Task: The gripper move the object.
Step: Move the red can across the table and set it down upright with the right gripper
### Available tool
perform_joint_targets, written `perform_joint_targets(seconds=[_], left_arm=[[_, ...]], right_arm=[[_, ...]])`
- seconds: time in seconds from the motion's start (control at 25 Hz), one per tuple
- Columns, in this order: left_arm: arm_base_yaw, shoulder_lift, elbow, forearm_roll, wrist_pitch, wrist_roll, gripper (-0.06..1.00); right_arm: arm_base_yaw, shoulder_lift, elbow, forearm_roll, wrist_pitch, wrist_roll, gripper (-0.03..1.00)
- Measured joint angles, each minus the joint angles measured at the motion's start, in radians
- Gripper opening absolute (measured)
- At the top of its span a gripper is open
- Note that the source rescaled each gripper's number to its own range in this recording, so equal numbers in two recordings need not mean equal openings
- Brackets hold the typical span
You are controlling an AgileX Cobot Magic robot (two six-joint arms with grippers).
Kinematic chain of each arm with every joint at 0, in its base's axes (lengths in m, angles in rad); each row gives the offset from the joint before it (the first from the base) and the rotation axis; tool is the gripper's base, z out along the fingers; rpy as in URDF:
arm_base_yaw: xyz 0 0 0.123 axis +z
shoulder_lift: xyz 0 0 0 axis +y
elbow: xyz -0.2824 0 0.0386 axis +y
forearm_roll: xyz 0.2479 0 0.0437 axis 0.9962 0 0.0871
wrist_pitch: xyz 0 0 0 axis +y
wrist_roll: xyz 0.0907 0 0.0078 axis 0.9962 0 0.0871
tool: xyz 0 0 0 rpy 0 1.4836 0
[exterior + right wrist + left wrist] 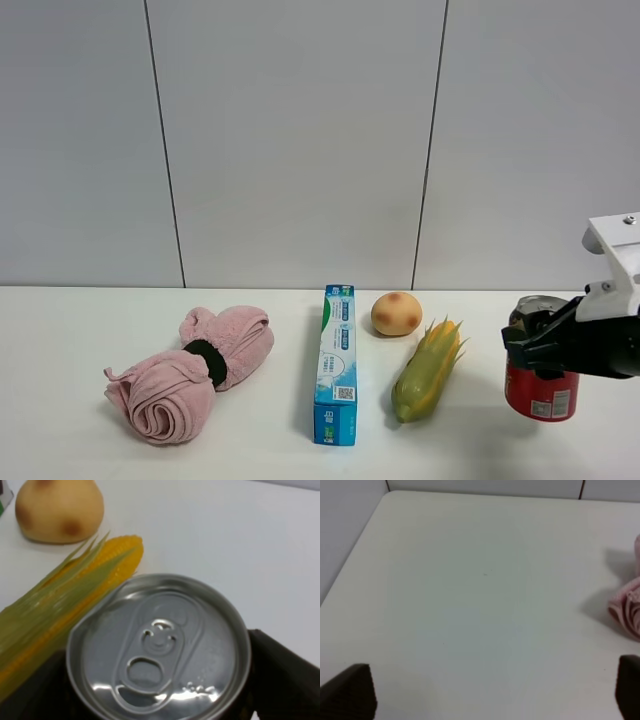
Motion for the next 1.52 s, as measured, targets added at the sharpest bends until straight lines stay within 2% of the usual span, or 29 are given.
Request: perform_joint_targets(seconds=[0.48,0.68,0.88,1.08,1.52], left_arm=[[0.0,0.0,0.0,0.0,0.0,0.0,1.0],[0.0,0.0,0.0,0.0,0.0,0.0,1.0],[0.0,0.0,0.0,0.0,0.0,0.0,1.0],[0.0,0.0,0.0,0.0,0.0,0.0,1.0],[0.0,0.0,0.0,0.0,0.0,0.0,1.0]], right_arm=[[0.0,0.005,0.0,0.0,-0.082,0.042,0.0],[0.0,0.066,-0.002,-0.006,-0.212,0.042,0.0],[0.0,0.176,-0.002,-0.105,-0.304,0.089,0.0],[0.0,0.253,-0.002,-0.125,-0.395,0.13,0.0],[0.0,0.32,-0.003,-0.152,-0.454,0.201,0.0]])
